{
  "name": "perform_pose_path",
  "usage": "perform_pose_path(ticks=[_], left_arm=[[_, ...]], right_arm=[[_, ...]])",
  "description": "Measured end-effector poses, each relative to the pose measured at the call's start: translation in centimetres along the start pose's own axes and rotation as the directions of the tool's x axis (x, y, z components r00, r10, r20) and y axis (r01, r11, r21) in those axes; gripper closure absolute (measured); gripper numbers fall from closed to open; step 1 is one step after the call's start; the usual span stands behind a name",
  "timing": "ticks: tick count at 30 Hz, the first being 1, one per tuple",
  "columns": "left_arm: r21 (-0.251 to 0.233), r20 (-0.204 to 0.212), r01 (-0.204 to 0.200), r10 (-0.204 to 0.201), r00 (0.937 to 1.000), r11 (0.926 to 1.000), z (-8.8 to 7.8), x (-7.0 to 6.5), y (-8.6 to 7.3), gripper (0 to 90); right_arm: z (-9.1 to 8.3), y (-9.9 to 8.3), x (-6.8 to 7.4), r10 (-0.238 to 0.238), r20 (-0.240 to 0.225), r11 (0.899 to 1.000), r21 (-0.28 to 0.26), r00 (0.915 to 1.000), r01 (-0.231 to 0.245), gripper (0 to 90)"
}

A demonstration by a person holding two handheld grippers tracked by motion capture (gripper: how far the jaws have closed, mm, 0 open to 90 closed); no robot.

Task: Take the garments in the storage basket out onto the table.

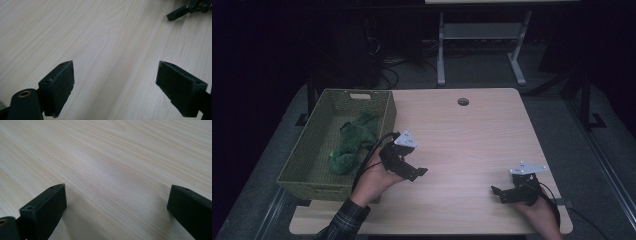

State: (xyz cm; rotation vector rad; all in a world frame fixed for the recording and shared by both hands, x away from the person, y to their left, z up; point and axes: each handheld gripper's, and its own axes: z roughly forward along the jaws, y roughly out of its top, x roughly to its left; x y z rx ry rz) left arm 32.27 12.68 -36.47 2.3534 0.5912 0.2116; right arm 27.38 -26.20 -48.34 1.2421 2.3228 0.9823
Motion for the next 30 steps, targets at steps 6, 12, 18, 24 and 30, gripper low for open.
perform_pose_path(ticks=[6,12,18,24,30], left_arm=[[0.001,-0.01,0.007,-0.007,0.9999,1.0,-0.8,0.6,0.1,14.4],[-0.011,-0.007,0.006,-0.006,1.0,0.9999,-1.5,1.3,0.1,14.4],[-0.018,-0.023,0.012,-0.012,0.9997,0.9998,-2.6,2.1,0.2,14.3],[-0.025,-0.039,0.022,-0.023,0.999,0.9994,-3.4,2.7,0.0,14.3],[-0.034,-0.058,0.04,-0.041,0.9974,0.9986,-4.3,3.5,-0.4,14.4]], right_arm=[[0.0,0.0,0.0,0.0,0.0,1.0,0.0,1.0,0.0,2.0],[0.0,0.0,0.0,0.0,0.0,1.0,0.0,1.0,0.0,2.0],[0.0,0.0,0.0,-0.001,0.0,1.0,0.0,1.0,0.001,2.0],[0.0,0.0,0.0,-0.001,0.0,1.0,0.0,1.0,0.001,2.0],[0.0,0.0,0.0,0.0,-0.001,1.0,-0.001,1.0,0.0,2.0]])
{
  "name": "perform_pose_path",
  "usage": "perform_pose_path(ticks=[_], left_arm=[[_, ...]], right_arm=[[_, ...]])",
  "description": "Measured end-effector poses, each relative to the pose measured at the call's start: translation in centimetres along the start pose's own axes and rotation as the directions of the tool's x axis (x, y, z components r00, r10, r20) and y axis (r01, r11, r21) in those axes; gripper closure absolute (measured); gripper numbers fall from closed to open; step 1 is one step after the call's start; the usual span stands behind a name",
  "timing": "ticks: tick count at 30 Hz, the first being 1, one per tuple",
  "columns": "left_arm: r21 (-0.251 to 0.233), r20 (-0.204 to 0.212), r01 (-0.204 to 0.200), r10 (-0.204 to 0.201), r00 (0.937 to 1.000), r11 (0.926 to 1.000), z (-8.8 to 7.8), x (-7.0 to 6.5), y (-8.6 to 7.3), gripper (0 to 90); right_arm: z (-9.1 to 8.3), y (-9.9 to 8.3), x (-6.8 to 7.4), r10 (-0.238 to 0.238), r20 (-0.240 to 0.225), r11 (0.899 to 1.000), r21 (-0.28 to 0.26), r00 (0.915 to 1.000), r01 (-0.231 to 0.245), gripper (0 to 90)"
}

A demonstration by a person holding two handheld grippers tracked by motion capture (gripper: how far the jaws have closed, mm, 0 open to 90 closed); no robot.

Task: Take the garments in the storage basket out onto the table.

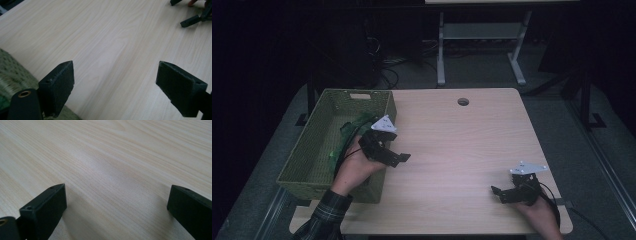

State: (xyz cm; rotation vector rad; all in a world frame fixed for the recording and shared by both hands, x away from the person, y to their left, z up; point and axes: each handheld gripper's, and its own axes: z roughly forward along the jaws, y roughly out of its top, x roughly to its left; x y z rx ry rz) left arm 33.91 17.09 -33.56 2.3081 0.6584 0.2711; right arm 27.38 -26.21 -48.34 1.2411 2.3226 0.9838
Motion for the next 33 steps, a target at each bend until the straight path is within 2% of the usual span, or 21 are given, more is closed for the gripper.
perform_pose_path(ticks=[6,20,25,29,30,33], left_arm=[[-0.011,-0.031,0.028,-0.028,0.9991,0.9996,-1.2,1.2,-0.5,14.4],[-0.028,-0.07,0.083,-0.085,0.9939,0.9961,-2.7,3.3,-1.8,14.7],[-0.036,-0.101,0.116,-0.119,0.9878,0.9926,-3.4,4.7,-2.8,16.7],[-0.029,-0.124,0.123,-0.126,0.9843,0.992,-3.7,5.4,-3.3,18.0],[-0.03,-0.137,0.136,-0.139,0.9807,0.9902,-4.0,5.9,-3.7,19.5],[-0.027,-0.159,0.149,-0.151,0.9755,0.9885,-4.3,6.6,-4.3,22.4]], right_arm=[[0.0,0.0,0.0,0.0,0.0,1.0,0.001,1.0,0.0,2.0],[0.0,0.0,0.0,0.0,0.0,1.0,0.001,1.0,0.0,2.0],[0.0,0.0,0.0,0.0,0.0,1.0,0.003,1.0,0.0,2.0],[0.0,0.0,0.0,0.0,0.0,1.0,0.003,1.0,0.0,2.0],[0.0,0.0,0.0,0.0,0.0,1.0,0.002,1.0,0.0,2.0],[0.0,0.0,0.0,0.0,0.0,1.0,0.002,1.0,0.0,2.0]])
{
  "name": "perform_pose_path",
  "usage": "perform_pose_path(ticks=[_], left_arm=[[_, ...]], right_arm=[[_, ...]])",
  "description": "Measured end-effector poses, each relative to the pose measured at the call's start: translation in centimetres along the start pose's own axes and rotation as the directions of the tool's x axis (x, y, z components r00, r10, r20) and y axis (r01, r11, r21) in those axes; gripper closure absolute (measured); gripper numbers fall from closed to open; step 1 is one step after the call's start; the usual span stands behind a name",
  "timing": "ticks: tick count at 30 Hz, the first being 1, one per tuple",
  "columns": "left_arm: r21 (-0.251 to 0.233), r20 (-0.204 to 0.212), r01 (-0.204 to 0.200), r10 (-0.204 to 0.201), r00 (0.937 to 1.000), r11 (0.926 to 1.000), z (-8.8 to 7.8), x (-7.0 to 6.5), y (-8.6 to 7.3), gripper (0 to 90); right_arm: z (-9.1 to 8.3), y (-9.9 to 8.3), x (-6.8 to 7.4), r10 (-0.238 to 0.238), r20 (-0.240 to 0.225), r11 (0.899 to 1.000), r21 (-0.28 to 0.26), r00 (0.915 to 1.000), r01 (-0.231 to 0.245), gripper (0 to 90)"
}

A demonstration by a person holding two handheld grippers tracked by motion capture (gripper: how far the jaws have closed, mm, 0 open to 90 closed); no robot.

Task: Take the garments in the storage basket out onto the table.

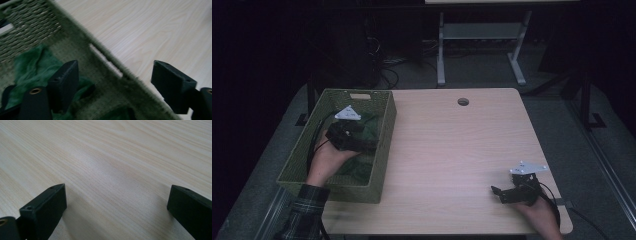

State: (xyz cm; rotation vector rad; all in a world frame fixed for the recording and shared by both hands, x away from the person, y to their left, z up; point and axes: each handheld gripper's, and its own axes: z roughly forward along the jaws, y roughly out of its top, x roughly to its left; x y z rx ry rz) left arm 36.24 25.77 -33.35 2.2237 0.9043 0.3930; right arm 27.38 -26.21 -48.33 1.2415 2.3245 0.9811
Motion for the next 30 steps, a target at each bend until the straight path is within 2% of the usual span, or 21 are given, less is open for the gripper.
perform_pose_path(ticks=[2,3,8,14,18,24,30], left_arm=[[0.006,-0.013,0.002,-0.002,0.9999,1.0,-0.1,0.3,-0.3,23.5],[0.015,-0.022,0.01,-0.01,0.9997,0.9998,0.0,0.7,-0.7,28.4],[0.04,-0.051,0.027,-0.025,0.9984,0.9988,0.2,1.8,-1.7,38.0],[0.078,-0.084,0.04,-0.034,0.9959,0.9961,0.6,2.7,-2.7,44.3],[0.111,-0.106,0.038,-0.026,0.994,0.993,1.0,3.2,-3.2,46.2],[0.15,-0.143,0.063,-0.041,0.9889,0.9867,1.7,4.0,-4.1,47.0],[0.202,-0.168,0.072,-0.038,0.9851,0.9768,2.6,4.7,-4.8,46.9]], right_arm=[[0.0,0.0,0.0,0.0,0.0,1.0,0.0,1.0,0.0,2.0],[0.0,0.0,0.0,0.0,0.0,1.0,0.0,1.0,0.0,2.0],[0.0,0.0,0.0,0.0,0.0,1.0,0.0,1.0,0.0,2.0],[0.0,0.0,0.0,0.0,0.0,1.0,0.0,1.0,0.0,2.0],[0.0,0.0,0.0,0.0,0.0,1.0,0.0,1.0,0.0,2.0],[0.0,0.0,0.0,0.001,0.0,1.0,0.0,1.0,-0.001,2.0],[0.0,0.0,0.0,0.001,0.0,1.0,0.0,1.0,-0.001,2.1]])
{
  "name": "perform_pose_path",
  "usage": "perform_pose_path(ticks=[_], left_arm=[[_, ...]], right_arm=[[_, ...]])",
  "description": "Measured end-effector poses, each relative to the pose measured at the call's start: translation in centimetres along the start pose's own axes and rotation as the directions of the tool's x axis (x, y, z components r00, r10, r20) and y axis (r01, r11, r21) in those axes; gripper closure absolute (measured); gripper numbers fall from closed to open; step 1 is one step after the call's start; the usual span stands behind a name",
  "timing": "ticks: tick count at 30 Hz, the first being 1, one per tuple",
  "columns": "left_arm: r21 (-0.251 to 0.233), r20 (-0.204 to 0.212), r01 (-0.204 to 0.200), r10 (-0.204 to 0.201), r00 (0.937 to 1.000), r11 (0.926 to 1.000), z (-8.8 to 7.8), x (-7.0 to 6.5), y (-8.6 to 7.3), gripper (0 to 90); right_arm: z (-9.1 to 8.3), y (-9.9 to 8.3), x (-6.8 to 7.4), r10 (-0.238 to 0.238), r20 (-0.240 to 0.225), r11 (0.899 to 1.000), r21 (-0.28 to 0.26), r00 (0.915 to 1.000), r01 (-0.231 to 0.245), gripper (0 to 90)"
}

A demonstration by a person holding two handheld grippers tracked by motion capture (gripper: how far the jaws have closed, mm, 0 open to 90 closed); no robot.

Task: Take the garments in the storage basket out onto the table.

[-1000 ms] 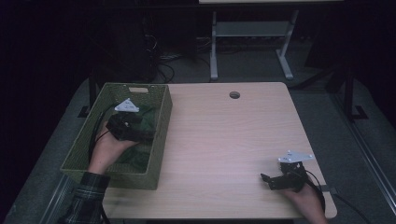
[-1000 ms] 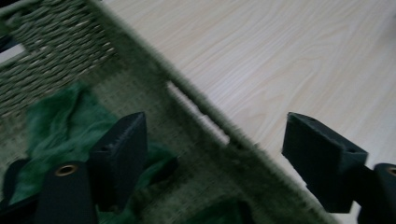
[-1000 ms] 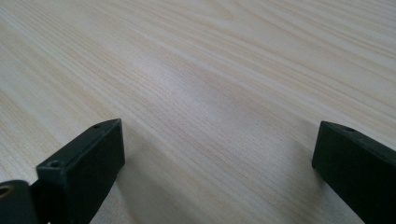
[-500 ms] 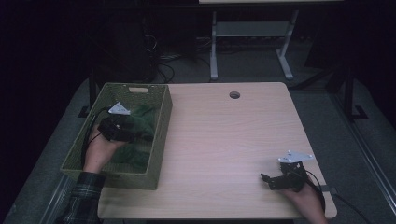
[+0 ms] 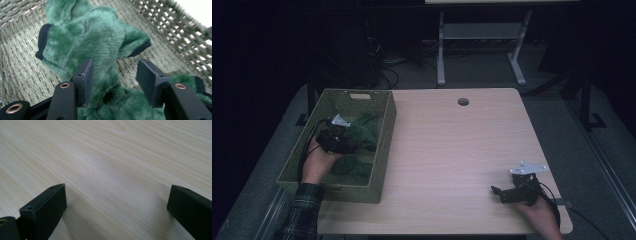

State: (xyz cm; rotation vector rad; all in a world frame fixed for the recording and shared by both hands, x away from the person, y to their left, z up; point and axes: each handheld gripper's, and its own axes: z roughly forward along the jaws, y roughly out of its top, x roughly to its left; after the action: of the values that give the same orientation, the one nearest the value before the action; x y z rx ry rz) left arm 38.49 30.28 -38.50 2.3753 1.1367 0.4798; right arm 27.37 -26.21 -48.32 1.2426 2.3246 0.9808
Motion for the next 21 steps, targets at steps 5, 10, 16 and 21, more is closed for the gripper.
perform_pose_path(ticks=[5,10,16,21], left_arm=[[0.037,-0.015,-0.004,0.005,0.9999,0.9993,0.7,0.2,-0.1,46.0],[0.079,-0.025,-0.003,0.005,0.9997,0.9969,1.9,0.2,0.0,44.3],[0.118,-0.035,0.021,-0.017,0.9993,0.9928,2.7,0.5,-0.2,43.8],[0.158,-0.035,0.038,-0.033,0.9989,0.9867,3.2,0.8,-0.5,44.5]], right_arm=[[0.0,0.0,0.0,0.0,0.0,1.0,0.0,1.0,0.0,2.0],[0.0,0.0,0.0,0.0,0.0,1.0,0.0,1.0,0.0,2.0],[0.0,0.0,0.0,0.0,0.0,1.0,0.0,1.0,0.0,2.0],[0.0,0.0,0.0,0.0,0.0,1.0,0.0,1.0,0.0,2.1]])
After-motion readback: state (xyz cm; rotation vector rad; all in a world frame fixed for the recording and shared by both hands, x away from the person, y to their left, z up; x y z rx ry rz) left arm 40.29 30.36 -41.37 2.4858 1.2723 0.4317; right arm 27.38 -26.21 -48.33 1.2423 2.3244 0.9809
